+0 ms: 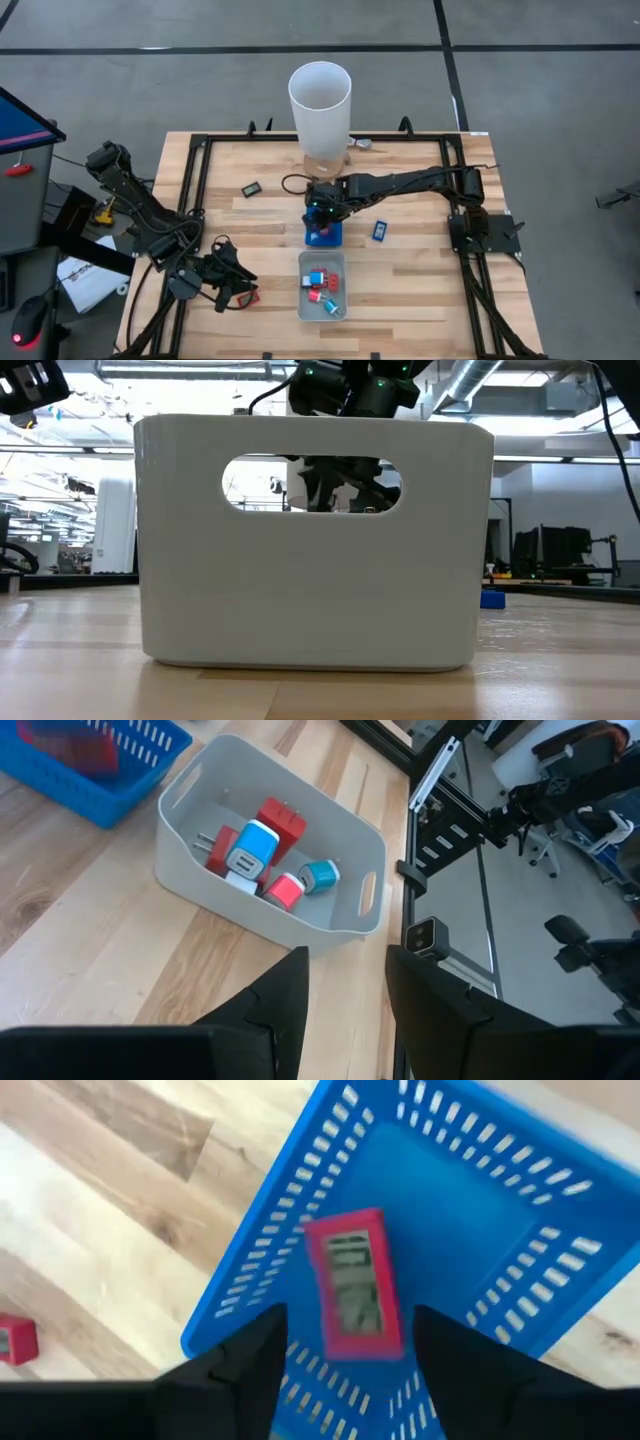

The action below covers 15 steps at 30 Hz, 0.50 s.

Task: Pick & Place Office items
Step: Put the right red digital clock into the blue bin, then put the blue digital clock into the blue bin

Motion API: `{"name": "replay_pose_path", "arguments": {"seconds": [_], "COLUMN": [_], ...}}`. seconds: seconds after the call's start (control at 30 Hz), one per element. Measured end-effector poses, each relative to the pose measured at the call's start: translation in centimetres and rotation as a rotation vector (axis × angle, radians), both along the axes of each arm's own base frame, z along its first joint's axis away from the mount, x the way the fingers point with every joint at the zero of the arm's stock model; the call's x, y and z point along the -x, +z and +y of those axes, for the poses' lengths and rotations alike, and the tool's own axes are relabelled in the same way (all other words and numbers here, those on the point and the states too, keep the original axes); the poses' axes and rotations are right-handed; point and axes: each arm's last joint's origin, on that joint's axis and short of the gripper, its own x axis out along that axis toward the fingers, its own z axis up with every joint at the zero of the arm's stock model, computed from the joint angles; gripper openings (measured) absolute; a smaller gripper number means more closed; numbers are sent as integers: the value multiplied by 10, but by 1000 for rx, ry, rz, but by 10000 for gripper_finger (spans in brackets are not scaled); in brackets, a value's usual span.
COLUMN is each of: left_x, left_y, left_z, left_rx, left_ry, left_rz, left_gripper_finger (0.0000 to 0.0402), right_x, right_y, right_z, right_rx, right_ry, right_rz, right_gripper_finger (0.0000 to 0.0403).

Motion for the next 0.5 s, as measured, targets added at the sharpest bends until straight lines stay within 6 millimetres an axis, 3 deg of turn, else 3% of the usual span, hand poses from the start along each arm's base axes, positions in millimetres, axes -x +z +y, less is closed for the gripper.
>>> {"name": "replay_pose_path", "arguments": {"seconds": [0.3, 0.5], "left_x": [0, 0], "left_y": [0, 0], "left_z": [0, 0], "left_rx": [-1, -5], "left_ry": [1, 2], "left_rz": [-1, 2], "left_gripper_finger": [131, 131], "right_x": [0, 14], "right_y": [5, 45], "right_z": [7, 24], "right_rx": [25, 123], "right_ry": [-19, -97], "right_rz": [-23, -70], "right_gripper_finger": [249, 250]}}
